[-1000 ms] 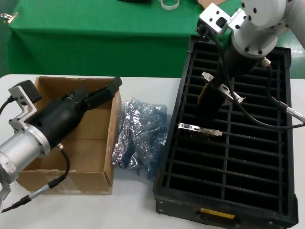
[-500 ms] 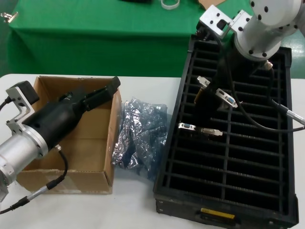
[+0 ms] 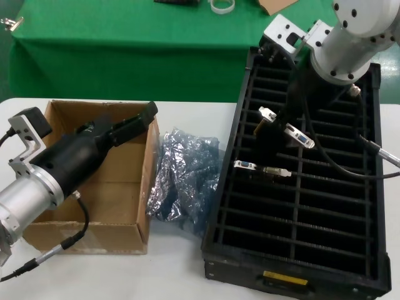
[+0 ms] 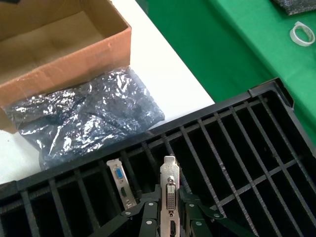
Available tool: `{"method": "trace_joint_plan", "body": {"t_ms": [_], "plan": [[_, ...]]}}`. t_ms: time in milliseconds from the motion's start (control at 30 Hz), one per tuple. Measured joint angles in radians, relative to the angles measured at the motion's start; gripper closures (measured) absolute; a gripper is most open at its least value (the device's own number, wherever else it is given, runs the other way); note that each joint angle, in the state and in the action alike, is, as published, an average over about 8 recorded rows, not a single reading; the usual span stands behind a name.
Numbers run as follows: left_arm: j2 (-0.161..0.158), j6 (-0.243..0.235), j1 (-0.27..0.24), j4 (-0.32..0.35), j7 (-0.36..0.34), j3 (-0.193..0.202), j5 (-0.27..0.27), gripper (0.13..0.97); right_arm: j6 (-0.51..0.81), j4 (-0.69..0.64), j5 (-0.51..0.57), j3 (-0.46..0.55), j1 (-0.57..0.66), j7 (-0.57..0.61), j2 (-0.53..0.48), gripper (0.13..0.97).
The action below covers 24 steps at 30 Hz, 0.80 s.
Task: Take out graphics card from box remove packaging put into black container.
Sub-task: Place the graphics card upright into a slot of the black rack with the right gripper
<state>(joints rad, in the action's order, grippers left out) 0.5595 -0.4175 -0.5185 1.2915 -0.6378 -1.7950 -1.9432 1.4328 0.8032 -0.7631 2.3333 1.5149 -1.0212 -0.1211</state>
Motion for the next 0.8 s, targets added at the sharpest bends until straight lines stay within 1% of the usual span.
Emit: {"method": "trace_joint_plan", "body": {"t_ms": [433, 600, 800], "plan": [[-0.005, 0.006, 0.002, -0.008, 0.019, 0.011, -0.001, 0.132, -0.029, -0.135, -0.009, 0.018, 0.034, 0.126, 0.042, 0.904], [-0.005, 0.005, 0.006, -0.007, 0.026, 0.020, -0.006, 0.132, -0.014, -0.139, -0.013, 0.021, 0.048, 0.139, 0.045, 0.904], [0.000, 0.011, 0.017, 0.013, 0.023, 0.024, -0.010, 0.132, 0.014, -0.121, -0.008, 0.027, 0.064, 0.133, 0.036, 0.904]]}}
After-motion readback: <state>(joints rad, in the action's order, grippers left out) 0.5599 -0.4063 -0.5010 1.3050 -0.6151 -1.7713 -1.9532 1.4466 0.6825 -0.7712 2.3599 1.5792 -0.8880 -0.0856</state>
